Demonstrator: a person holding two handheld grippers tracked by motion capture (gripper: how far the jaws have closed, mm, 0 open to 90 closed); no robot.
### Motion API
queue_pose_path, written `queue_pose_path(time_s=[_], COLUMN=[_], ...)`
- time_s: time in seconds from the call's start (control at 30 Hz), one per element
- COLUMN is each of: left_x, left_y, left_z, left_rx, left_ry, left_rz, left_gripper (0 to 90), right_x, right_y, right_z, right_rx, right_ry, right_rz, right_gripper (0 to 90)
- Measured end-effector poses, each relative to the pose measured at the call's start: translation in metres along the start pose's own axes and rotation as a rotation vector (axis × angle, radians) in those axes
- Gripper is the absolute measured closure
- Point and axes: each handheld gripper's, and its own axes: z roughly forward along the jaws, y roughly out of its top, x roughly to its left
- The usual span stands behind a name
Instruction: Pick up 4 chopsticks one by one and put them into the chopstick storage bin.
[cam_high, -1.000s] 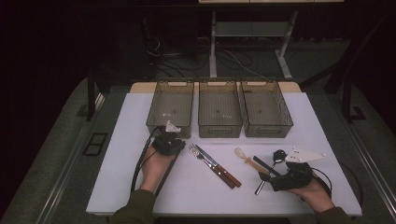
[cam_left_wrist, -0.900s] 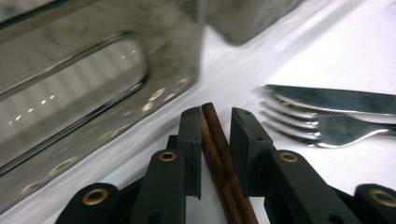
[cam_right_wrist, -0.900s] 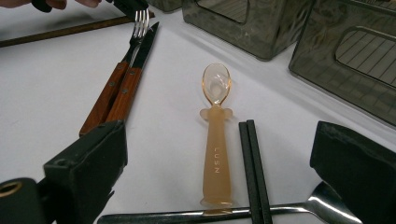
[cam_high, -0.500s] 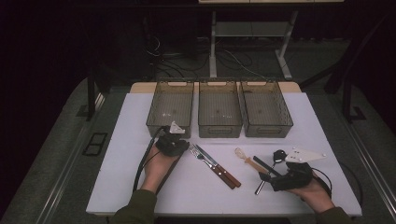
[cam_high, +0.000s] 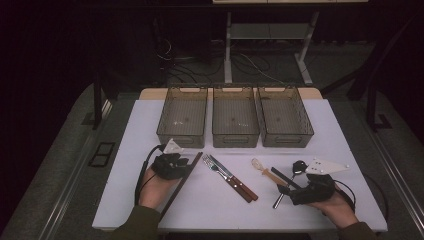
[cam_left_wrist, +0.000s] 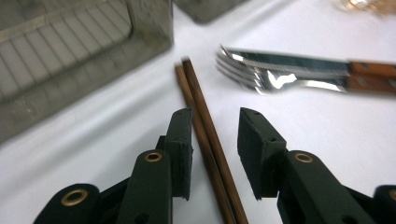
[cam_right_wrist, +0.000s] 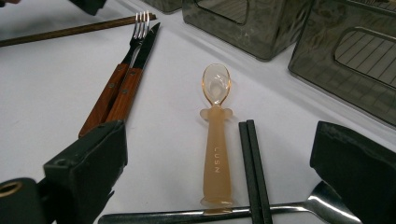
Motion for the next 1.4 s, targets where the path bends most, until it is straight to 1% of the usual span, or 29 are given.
queue_pose_path(time_s=[0.03, 0.07, 0.1, 0.13, 0.17, 0.2, 0.23, 0.3, 0.37, 0.5, 0.57, 0.7, 0.8, 0.97, 1.0, 1.03, 1.07, 1.13, 1.2, 1.3, 1.33, 1.37, 1.4], left_x=[-0.002, -0.004, -0.007, -0.008, -0.010, -0.010, -0.010, -0.010, -0.008, -0.008, -0.008, -0.009, -0.009, -0.007, -0.007, -0.006, -0.006, -0.005, -0.002, 0.000, 0.000, 0.002, 0.004], left_y=[-0.003, -0.007, -0.010, -0.013, -0.015, -0.016, -0.017, -0.017, -0.018, -0.019, -0.019, -0.018, -0.017, -0.016, -0.016, -0.016, -0.016, -0.017, -0.017, -0.017, -0.017, -0.017, -0.018], left_z=[-0.003, -0.005, -0.007, -0.008, -0.009, -0.009, -0.008, -0.006, -0.004, -0.001, 0.000, 0.000, 0.000, -0.001, -0.002, -0.003, -0.003, -0.003, -0.003, -0.005, -0.006, -0.006, -0.007], left_rx=[0.003, 0.009, 0.015, 0.015, 0.023, 0.032, 0.037, 0.057, 0.064, 0.084, 0.089, 0.098, 0.111, 0.115, 0.111, 0.110, 0.111, 0.107, 0.110, 0.125, 0.132, 0.135, 0.136], left_ry=[-0.002, -0.004, -0.003, -0.004, 0.000, -0.001, 0.002, 0.013, 0.005, 0.005, 0.010, 0.018, 0.017, 0.010, 0.012, 0.016, 0.026, 0.017, 0.012, 0.037, 0.051, 0.061, 0.065], left_rz=[-0.001, 0.014, 0.008, 0.014, 0.008, 0.019, 0.021, 0.024, 0.028, 0.029, 0.036, 0.063, 0.077, 0.092, 0.090, 0.097, 0.095, 0.092, 0.103, 0.129, 0.126, 0.132, 0.128], left_gripper=[65.5, 65.5, 65.5, 65.7, 65.9, 65.9, 66.3, 66.7, 67.0, 68.0, 68.8, 71.2, 73.3, 74.4, 74.9, 75.6, 75.9, 75.9, 75.8, 76.1, 76.4, 76.5, 76.7], right_x=[0.000, 0.000, 0.000, 0.000, 0.000, 0.000, 0.000, 0.001, 0.001, 0.001, 0.001, 0.001, 0.001, 0.001, 0.001, 0.001, 0.001, 0.001, 0.001, 0.001, 0.001, 0.001, 0.001], right_y=[0.000, 0.000, 0.000, 0.000, 0.000, 0.000, 0.000, 0.000, 0.000, 0.000, 0.000, 0.000, 0.000, 0.000, 0.000, 0.000, 0.000, 0.000, 0.000, 0.000, 0.000, 0.000, 0.000], right_z=[0.000, 0.000, 0.000, 0.000, 0.000, 0.000, 0.000, 0.000, -0.001, -0.001, 0.000, 0.000, 0.000, -0.001, -0.001, -0.001, -0.001, -0.001, -0.001, -0.001, -0.001, -0.001, -0.001], right_rx=[0.000, 0.000, 0.001, 0.000, 0.000, 0.000, 0.000, 0.002, 0.001, 0.002, 0.002, 0.001, 0.001, 0.002, 0.002, 0.002, 0.002, 0.002, 0.002, 0.002, 0.001, 0.001, 0.003], right_ry=[-0.001, -0.001, -0.002, -0.003, -0.003, -0.004, -0.005, -0.004, -0.004, -0.005, -0.004, -0.003, -0.003, -0.002, -0.003, -0.002, -0.002, -0.002, -0.002, -0.002, -0.003, -0.004, -0.003], right_rz=[0.001, 0.000, 0.001, 0.000, 0.001, 0.002, 0.002, 0.002, 0.002, 0.002, 0.001, 0.000, -0.001, 0.001, 0.001, 0.001, 0.001, 0.001, 0.000, 0.002, 0.001, 0.002, 0.001], right_gripper=[4.2, 4.2, 4.2, 4.2, 4.2, 4.2, 4.2, 4.2, 4.2, 4.2, 4.2, 4.2, 4.2, 4.2, 4.2, 4.2, 4.2, 4.2, 4.2, 4.2, 4.2, 4.2, 4.2])
